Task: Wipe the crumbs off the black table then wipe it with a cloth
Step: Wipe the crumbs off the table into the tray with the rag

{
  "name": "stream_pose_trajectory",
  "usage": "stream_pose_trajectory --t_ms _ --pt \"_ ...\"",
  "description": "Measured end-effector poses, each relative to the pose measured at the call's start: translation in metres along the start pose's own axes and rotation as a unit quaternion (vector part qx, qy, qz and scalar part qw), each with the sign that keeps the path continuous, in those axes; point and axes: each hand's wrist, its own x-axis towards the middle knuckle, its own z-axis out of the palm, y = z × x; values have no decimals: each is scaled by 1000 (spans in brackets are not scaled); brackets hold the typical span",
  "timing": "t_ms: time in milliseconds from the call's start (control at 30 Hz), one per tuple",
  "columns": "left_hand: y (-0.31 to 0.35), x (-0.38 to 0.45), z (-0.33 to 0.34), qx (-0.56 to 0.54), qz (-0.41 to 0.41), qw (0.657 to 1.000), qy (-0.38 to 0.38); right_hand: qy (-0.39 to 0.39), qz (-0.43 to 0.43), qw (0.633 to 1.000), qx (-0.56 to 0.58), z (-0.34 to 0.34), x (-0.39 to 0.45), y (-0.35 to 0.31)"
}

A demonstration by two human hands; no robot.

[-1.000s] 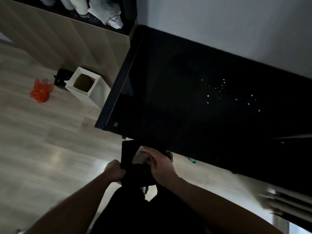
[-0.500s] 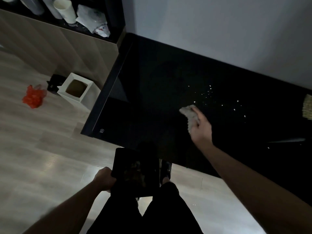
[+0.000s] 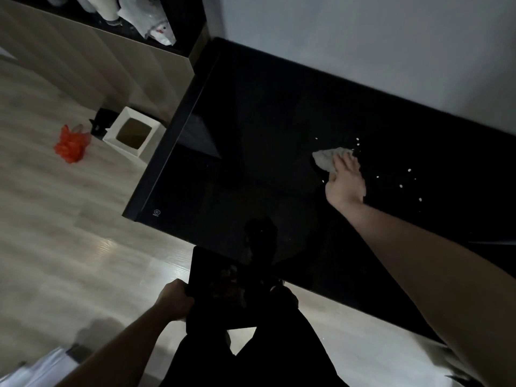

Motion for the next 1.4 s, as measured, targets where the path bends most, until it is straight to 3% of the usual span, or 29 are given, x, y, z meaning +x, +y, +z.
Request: stream_pose_trajectory --t_ms 100,267,400,633,800,967,1167,1400 --pt "3 -2 4 5 1 1000 -1 7 -55 998 -29 20 -38 -7" --pt "6 -9 4 8 4 1000 -3 1 -121 990 73 60 -134 -28" --pt "7 -15 4 10 2 1000 -8 -57 -154 974 159 90 -216 -52" --pt "8 -20 2 32 10 999 -1 -156 -97 926 330 69 -283 -84" --pt "11 -18 5 22 5 1000 -5 -96 -38 913 394 28 -241 -64" --pt "11 -14 9 4 -16 1000 -20 -3 -33 911 411 -8 -151 -24" --pt "22 -15 12 -32 -29 999 -21 91 12 946 311 -44 -31 14" --pt "31 -13 15 -45 -58 997 -10 73 50 983 158 -57 70 39"
